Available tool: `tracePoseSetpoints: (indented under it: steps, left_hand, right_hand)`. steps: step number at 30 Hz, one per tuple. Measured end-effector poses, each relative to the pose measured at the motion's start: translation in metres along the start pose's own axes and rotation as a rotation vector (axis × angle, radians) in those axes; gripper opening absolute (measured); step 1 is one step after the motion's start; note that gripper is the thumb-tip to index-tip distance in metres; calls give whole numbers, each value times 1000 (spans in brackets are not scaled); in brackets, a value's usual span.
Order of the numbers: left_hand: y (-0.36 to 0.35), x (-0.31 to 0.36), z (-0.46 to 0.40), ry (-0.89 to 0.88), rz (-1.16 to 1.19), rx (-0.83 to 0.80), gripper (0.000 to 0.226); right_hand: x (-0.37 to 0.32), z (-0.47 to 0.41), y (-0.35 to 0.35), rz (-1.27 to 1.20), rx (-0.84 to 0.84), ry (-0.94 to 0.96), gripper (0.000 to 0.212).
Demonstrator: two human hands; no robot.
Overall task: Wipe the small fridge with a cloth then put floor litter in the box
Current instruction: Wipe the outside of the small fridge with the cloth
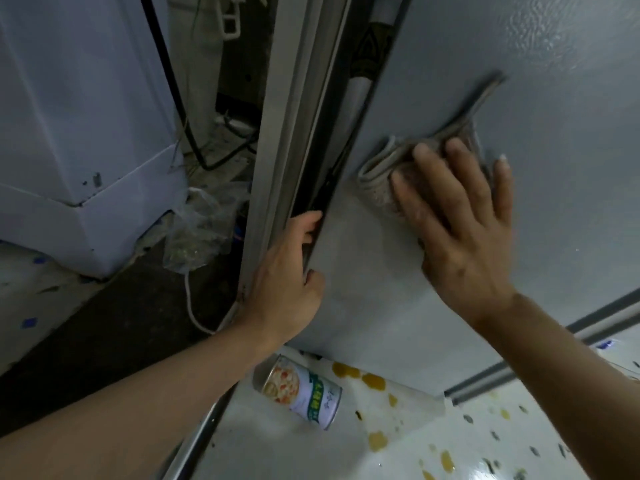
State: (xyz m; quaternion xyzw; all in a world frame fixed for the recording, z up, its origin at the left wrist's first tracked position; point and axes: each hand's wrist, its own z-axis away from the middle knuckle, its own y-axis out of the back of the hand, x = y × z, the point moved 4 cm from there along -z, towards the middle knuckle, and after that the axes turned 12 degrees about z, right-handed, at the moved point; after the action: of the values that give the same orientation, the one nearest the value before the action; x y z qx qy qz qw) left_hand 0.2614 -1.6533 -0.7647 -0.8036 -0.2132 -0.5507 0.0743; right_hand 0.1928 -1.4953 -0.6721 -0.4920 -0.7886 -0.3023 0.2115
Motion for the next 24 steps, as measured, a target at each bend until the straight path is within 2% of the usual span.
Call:
tracePoseSetpoints:
  steps: [3, 7, 10, 12, 15, 19, 22, 24]
  left_hand:
    - [-12, 3, 8, -47, -81, 34, 77]
    - [-21, 5, 19, -105, -173, 49, 83]
    - [-24, 13, 25, -181, -275, 46, 80]
    - [-26, 21, 27, -222, -307, 44, 80]
    - [-35, 33, 28, -302, -365, 18, 80]
    - [-56, 43, 26, -365, -392, -46, 78]
    - [-68, 42, 26, -349, -422, -63, 79]
    - [-73, 39, 29, -340, -465, -76, 78]
  right_hand:
    - [-13, 35, -5, -1, -63, -9, 45]
    - [-52, 109, -13, 17, -337, 290, 52]
    - [-50, 119, -10, 14, -368, 371, 57]
    - [-30, 105, -4, -8, -325, 319, 53]
    - [18, 76, 12, -40, -181, 139, 43]
    - [63, 66, 18, -17, -37, -62, 41]
    - [51, 100, 11, -25, -84, -104, 46]
    - [30, 136, 5, -16, -197, -16, 51]
